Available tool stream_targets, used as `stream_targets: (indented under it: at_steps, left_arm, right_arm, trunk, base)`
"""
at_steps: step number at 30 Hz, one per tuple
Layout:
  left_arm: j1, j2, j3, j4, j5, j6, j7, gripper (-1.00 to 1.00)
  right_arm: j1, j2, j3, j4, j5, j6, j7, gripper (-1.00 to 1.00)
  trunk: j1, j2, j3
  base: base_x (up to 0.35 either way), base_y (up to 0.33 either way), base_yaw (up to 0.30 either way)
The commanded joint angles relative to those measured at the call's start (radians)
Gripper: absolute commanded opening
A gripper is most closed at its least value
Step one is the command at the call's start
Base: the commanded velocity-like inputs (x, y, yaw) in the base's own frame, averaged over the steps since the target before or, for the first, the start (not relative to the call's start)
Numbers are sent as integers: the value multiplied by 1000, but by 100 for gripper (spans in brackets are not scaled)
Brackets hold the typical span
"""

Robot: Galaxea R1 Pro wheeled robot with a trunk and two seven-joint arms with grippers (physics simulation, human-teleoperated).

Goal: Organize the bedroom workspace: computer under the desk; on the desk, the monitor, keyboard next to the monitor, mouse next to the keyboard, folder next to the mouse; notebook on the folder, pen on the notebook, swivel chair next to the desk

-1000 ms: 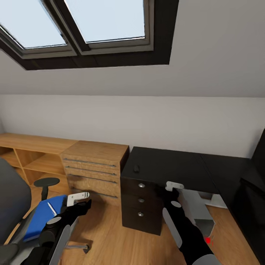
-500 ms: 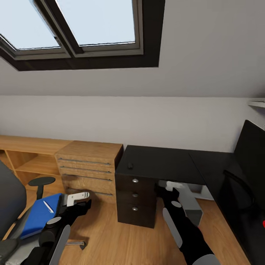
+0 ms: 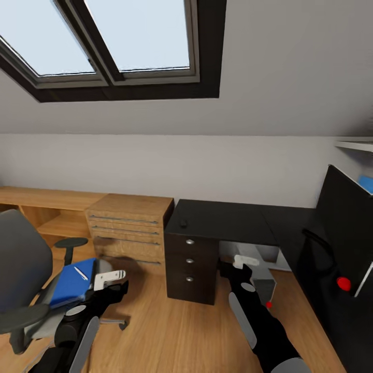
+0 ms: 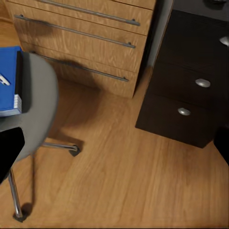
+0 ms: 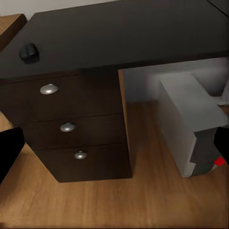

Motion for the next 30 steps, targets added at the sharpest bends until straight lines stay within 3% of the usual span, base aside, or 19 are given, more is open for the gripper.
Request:
stream_targets:
  at_steps: [1, 12, 30]
  left_arm:
    - [-1, 0, -1, -1, 11, 4, 8, 100]
    - [-1, -1, -1, -1, 10, 3, 8, 100]
    - [-1, -1, -2, -1, 9, 1, 8, 100]
  right_arm:
    - [-1, -1, 2, -3, -7, 5, -8, 100]
    - [-1, -5, 0, -3, -5, 6, -10, 100]
    - [-1, -6, -3, 2, -3, 6, -10, 100]
  trunk:
    - [-1, -1, -1]
    - [-1, -1, -1]
    - [-1, -1, 16]
  base:
    - [-338, -70, 0]
    - [-337, -119, -20]
    - [-324, -163, -183]
